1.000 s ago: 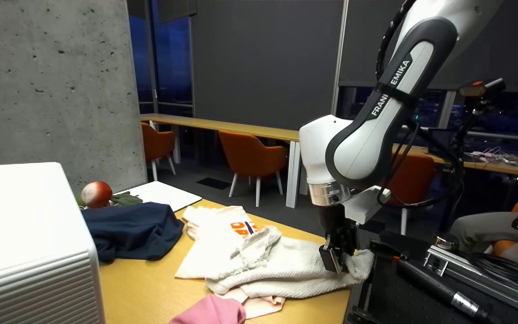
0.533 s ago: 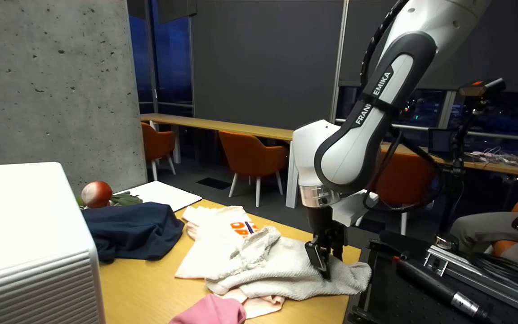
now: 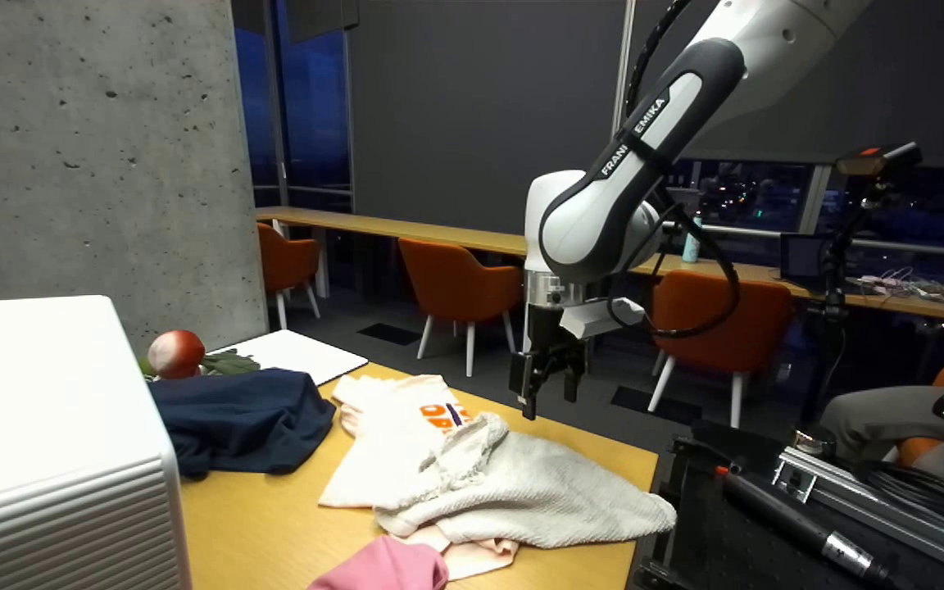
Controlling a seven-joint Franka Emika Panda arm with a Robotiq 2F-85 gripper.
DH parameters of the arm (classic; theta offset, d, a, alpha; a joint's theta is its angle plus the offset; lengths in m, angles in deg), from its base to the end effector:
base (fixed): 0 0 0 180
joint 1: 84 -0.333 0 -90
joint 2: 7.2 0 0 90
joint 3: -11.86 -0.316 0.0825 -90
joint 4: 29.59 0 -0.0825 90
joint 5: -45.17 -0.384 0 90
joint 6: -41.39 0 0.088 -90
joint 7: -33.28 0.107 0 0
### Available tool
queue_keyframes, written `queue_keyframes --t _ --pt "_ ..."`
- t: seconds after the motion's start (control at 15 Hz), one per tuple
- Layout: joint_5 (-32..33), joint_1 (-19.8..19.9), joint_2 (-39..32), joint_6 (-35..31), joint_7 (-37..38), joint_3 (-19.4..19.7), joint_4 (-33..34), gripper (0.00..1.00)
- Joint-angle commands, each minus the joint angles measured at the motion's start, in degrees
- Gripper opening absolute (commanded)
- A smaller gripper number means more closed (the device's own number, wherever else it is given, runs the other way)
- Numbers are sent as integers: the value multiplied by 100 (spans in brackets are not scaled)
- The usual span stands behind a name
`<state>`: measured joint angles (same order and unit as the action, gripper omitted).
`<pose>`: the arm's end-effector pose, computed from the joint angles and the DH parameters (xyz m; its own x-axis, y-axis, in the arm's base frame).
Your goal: Move the towel forwards then move the peach shirt forwards.
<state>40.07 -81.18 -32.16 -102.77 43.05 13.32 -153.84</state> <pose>0.5522 -0.0424 0.1828 0.9461 -0.3102 -0.0934 -0.3132 -0.9495 -0.0192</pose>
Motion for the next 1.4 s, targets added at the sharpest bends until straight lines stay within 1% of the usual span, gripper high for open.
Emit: queue_keyframes --t 0.0,0.13,0.33,0.6,0.73,0.87,1.33 --pt "-302 228 -406 -162 -322 -17 622 100" --pt "-472 343 -682 -430 -440 -69 915 100" --pt "-605 433 -1355 -819 -498 -116 1588 100" --pt "-561 472 -2135 -1068 -461 -158 2445 100" --pt "-505 427 -2415 -1150 -433 -157 2797 100" --pt "-485 387 -2535 -1170 -402 -175 3035 100" --pt "-403 228 -3025 -858 -380 -236 4147 100"
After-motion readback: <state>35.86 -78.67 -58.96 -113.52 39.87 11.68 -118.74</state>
